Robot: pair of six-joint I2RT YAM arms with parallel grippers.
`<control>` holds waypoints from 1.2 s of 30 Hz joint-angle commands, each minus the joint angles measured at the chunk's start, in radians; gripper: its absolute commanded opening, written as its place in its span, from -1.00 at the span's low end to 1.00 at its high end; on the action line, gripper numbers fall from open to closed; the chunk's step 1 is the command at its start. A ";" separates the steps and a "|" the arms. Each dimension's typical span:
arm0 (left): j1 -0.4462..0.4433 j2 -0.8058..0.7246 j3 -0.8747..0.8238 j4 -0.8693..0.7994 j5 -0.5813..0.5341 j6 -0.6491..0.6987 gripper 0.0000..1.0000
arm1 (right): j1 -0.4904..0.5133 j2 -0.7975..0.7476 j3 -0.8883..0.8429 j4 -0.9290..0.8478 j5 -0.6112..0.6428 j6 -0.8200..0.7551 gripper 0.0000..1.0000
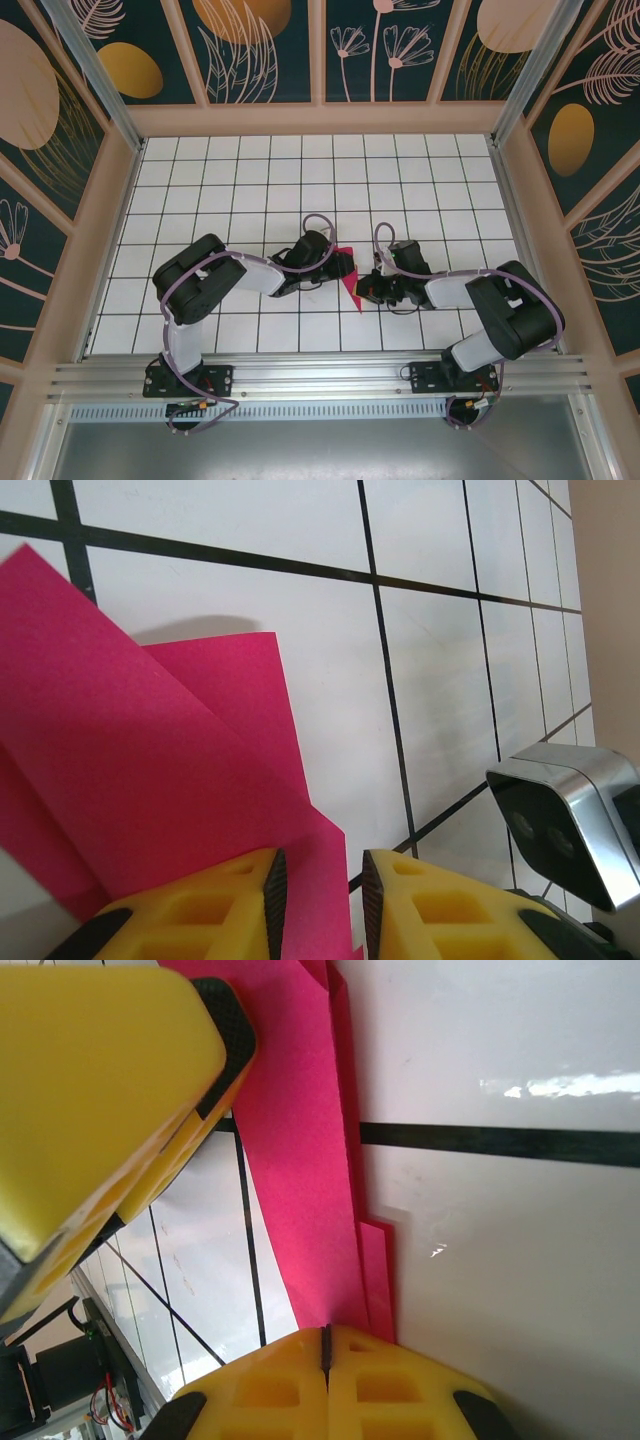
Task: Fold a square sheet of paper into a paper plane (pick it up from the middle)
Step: Fold the wing for the fifth time at the center of the table.
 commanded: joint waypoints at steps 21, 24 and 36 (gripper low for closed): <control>0.086 0.026 -0.012 -0.060 -0.107 0.071 -0.40 | 0.015 0.075 -0.040 -0.207 0.118 -0.062 -1.00; 0.106 0.029 -0.026 -0.035 -0.087 0.080 -0.39 | 0.015 0.075 -0.043 -0.203 0.114 -0.059 -1.00; 0.173 0.054 -0.011 -0.053 -0.065 0.130 -0.39 | 0.015 0.072 -0.048 -0.201 0.106 -0.061 -1.00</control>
